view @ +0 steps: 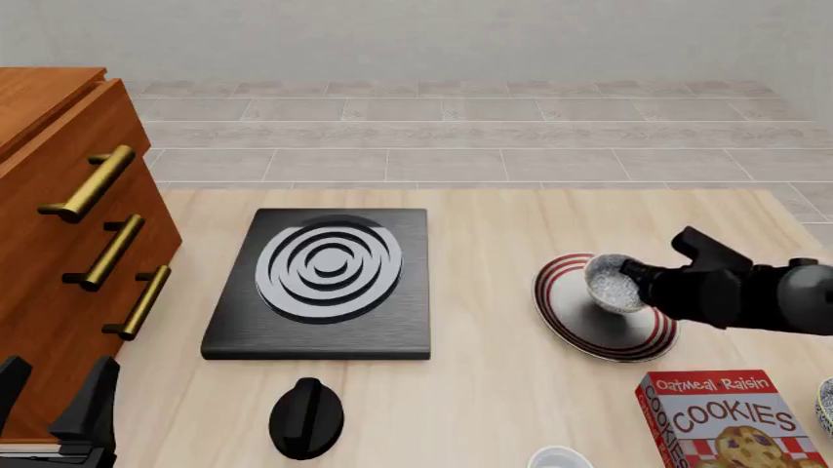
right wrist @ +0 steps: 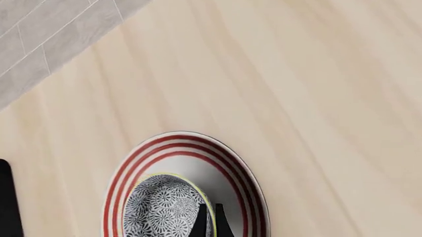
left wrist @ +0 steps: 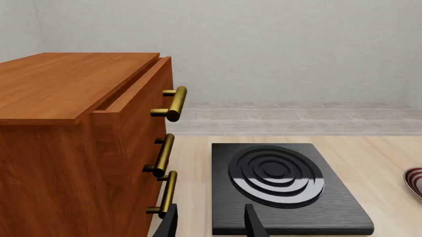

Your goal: Pick the akita bowl on the cookies box and place it on the plate.

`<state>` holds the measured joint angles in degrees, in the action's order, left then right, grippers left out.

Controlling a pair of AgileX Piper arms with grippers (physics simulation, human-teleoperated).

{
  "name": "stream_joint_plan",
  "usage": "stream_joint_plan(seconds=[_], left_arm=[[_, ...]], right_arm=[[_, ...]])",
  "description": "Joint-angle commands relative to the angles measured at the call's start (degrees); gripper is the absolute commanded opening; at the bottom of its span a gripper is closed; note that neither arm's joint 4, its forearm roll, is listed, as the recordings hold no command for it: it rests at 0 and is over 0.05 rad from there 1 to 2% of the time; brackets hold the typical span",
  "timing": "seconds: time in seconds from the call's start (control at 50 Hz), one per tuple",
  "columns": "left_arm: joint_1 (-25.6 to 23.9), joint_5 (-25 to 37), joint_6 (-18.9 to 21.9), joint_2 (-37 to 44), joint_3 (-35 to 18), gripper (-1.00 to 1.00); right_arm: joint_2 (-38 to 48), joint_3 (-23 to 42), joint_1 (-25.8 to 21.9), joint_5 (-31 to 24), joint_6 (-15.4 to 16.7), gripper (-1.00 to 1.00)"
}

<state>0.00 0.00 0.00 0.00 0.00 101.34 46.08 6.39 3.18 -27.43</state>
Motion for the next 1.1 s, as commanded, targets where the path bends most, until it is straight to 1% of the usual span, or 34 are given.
stream_joint_plan(seconds=[0.02, 0.06, 0.12, 0.14, 0.24, 0.28, 0.3, 0.34, 0.36, 0.46, 0.48, 0.52, 0.56, 0.58, 0.68, 0.7, 0.8, 1.1], left_arm=[[0.0, 0.0, 0.0, 0.0, 0.0, 1.0], [0.0, 0.0, 0.0, 0.0, 0.0, 1.0], [0.0, 0.0, 0.0, 0.0, 0.0, 1.0], [0.0, 0.0, 0.0, 0.0, 0.0, 1.0], [0.0, 0.0, 0.0, 0.0, 0.0, 1.0], [0.0, 0.0, 0.0, 0.0, 0.0, 1.0], [0.0, 0.0, 0.0, 0.0, 0.0, 1.0], [0.0, 0.0, 0.0, 0.0, 0.0, 1.0], [0.0, 0.0, 0.0, 0.0, 0.0, 1.0], [0.0, 0.0, 0.0, 0.0, 0.0, 1.0], [0.0, 0.0, 0.0, 0.0, 0.0, 1.0], [0.0, 0.0, 0.0, 0.0, 0.0, 1.0], [0.0, 0.0, 0.0, 0.0, 0.0, 1.0], [0.0, 0.0, 0.0, 0.0, 0.0, 1.0], [0.0, 0.0, 0.0, 0.0, 0.0, 1.0], [0.0, 0.0, 0.0, 0.0, 0.0, 1.0], [0.0, 0.0, 0.0, 0.0, 0.0, 1.0], [0.0, 0.0, 0.0, 0.0, 0.0, 1.0]], right_arm=[[1.12, 0.12, -0.28, 0.83, -0.14, -1.0], [1.2, 0.19, -0.05, 0.83, 0.23, -1.0], [1.57, 0.1, -0.15, 1.08, -0.11, -1.0], [1.5, 0.25, 0.14, 0.98, 0.37, -1.0], [1.96, 0.13, -0.04, 1.24, -0.02, -1.0], [1.99, 0.29, 0.14, 1.12, 0.49, -1.0], [2.1, 0.17, -0.06, 1.22, 0.01, -1.0], [2.12, 0.35, 0.2, 1.12, 0.58, -1.0], [2.29, 0.13, -0.18, 1.38, -0.1, -1.0], [2.76, 0.34, 0.1, 1.58, 0.65, -1.0], [2.96, 0.19, -0.23, 1.79, 0.07, -1.0], [3.02, 0.31, -0.03, 1.75, 0.54, -1.0], [3.08, 0.17, -0.37, 1.86, 0.11, -1.0], [3.01, 0.37, -0.17, 1.67, 0.67, -1.0], [3.53, 0.19, -0.77, 2.05, 0.08, -1.0], [3.65, 0.36, -0.52, 1.91, 0.41, 1.0], [3.76, -0.03, -1.43, 2.29, -0.63, 1.0], [2.26, 0.1, -1.06, 1.36, -0.51, 1.0]])
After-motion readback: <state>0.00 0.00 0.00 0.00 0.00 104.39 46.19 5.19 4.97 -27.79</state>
